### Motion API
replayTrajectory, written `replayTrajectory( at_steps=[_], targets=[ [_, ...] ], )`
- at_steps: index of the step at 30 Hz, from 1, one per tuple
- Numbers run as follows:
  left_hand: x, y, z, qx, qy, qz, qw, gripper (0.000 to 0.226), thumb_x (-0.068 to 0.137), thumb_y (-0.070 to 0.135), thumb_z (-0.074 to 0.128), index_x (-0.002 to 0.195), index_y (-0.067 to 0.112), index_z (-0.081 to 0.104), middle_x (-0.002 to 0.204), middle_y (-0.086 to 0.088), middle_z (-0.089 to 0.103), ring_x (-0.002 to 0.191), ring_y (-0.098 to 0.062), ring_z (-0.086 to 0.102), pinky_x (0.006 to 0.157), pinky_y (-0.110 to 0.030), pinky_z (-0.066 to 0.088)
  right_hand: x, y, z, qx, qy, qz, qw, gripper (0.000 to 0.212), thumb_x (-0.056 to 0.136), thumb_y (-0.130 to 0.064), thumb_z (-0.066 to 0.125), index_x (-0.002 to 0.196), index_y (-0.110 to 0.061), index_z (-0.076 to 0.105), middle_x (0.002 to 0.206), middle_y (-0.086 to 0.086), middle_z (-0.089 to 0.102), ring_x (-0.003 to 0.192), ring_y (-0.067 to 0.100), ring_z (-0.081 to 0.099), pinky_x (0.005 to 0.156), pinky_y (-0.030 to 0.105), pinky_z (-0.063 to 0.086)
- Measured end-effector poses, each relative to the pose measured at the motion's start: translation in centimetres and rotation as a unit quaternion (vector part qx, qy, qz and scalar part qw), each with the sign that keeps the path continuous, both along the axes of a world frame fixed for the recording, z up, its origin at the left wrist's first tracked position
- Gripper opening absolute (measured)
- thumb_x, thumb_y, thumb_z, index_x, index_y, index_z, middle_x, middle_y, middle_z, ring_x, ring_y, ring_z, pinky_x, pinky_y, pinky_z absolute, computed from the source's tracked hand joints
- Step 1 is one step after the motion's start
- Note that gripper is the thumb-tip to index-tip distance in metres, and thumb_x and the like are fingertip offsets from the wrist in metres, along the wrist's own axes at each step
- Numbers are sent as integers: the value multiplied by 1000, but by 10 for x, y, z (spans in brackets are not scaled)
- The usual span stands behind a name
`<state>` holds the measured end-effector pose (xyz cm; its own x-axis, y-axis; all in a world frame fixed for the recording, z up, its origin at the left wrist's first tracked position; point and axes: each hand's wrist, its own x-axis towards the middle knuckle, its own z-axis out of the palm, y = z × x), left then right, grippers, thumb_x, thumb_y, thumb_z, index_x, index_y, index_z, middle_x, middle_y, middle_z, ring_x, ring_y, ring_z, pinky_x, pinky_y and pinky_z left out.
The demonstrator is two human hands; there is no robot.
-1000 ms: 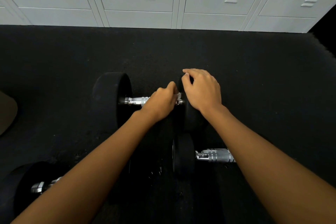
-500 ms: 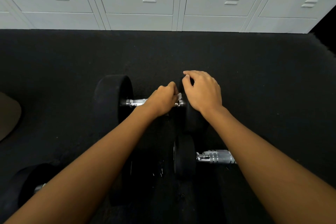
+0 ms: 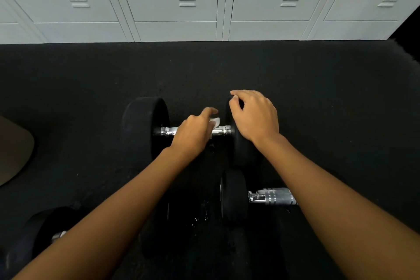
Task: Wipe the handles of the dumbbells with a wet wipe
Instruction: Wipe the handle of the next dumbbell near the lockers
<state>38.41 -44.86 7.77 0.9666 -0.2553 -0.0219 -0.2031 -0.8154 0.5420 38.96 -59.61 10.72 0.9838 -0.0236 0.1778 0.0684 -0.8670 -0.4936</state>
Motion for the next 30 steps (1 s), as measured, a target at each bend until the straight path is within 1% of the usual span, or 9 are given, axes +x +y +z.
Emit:
replayTrajectory(
  at_steps=[3, 6, 10, 14, 17, 20, 22, 26, 30],
  targets=[
    [-12, -8, -4, -13, -34, -28, 999, 32, 95, 21, 45, 126, 17, 51, 115, -11, 64, 105, -27, 59, 86, -41, 48, -1, -1, 1, 3, -1, -2, 1000, 35, 95, -27, 39, 120, -16, 59, 123, 0, 62, 118, 14, 51, 101, 34, 35],
    [-27, -9, -8, -43, -87, -54, 994, 29, 93, 15, 49, 121, 13, 57, 119, -7, 63, 110, -22, 56, 88, -36, 47, -1, -1, 1, 2, -6, 0, 1000, 34, 95, -27, 39, 119, -16, 60, 122, 0, 62, 116, 15, 52, 100, 34, 37],
    [-12, 1, -12, -53, -37, -3, 998, 27, 93, 23, 51, 118, 18, 59, 112, -5, 67, 103, -20, 61, 85, -40, 50, -1, 0, 0, -3, -11, 1, 1000, 34, 95, -27, 38, 119, -16, 60, 121, 0, 63, 116, 15, 52, 100, 34, 37],
    [-2, -17, -9, -18, 0, 39, 999, 27, 94, 29, 48, 115, 19, 60, 101, -10, 69, 93, -28, 62, 79, -44, 50, -1, -1, -1, -5, -11, 2, 1000, 34, 95, -27, 38, 120, -16, 60, 122, 0, 62, 116, 15, 52, 100, 34, 37],
    [-14, -25, -11, -21, -40, 35, 998, 27, 94, 26, 48, 116, 15, 60, 104, -11, 68, 96, -27, 61, 78, -41, 49, -1, -2, -1, -4, -17, 1, 1000, 34, 95, -27, 39, 119, -16, 60, 121, 1, 63, 116, 15, 52, 99, 34, 37],
    [-28, -17, -13, -47, -127, 0, 991, 24, 92, 20, 53, 111, 12, 64, 108, -6, 69, 102, -21, 61, 82, -29, 47, -1, -1, -1, -4, -25, 5, 1000, 34, 94, -26, 39, 118, -15, 60, 121, 1, 63, 115, 16, 53, 99, 35, 38],
    [-32, -13, -12, -34, -161, -30, 986, 19, 89, 16, 57, 104, 9, 68, 105, -6, 70, 101, -21, 62, 83, -25, 45, -1, -1, -2, -3, -30, 10, 1000, 34, 94, -26, 40, 118, -14, 61, 120, 2, 63, 114, 16, 54, 99, 36, 39],
    [-36, -12, -6, 1, -170, -55, 984, 17, 88, 15, 57, 95, 7, 70, 103, -6, 71, 97, -23, 63, 81, -30, 49, -1, -2, -4, -16, -50, 13, 999, 34, 94, -26, 39, 117, -13, 61, 118, 3, 64, 111, 17, 56, 100, 37, 38],
    [-51, -8, -2, -6, -142, -19, 990, 17, 89, 19, 58, 101, 16, 70, 117, 2, 63, 106, -17, 56, 77, -34, 52, -1, -2, -6, -44, -75, 23, 996, 36, 95, -26, 36, 115, -12, 62, 115, 3, 65, 111, 19, 54, 99, 37, 35]
  ],
)
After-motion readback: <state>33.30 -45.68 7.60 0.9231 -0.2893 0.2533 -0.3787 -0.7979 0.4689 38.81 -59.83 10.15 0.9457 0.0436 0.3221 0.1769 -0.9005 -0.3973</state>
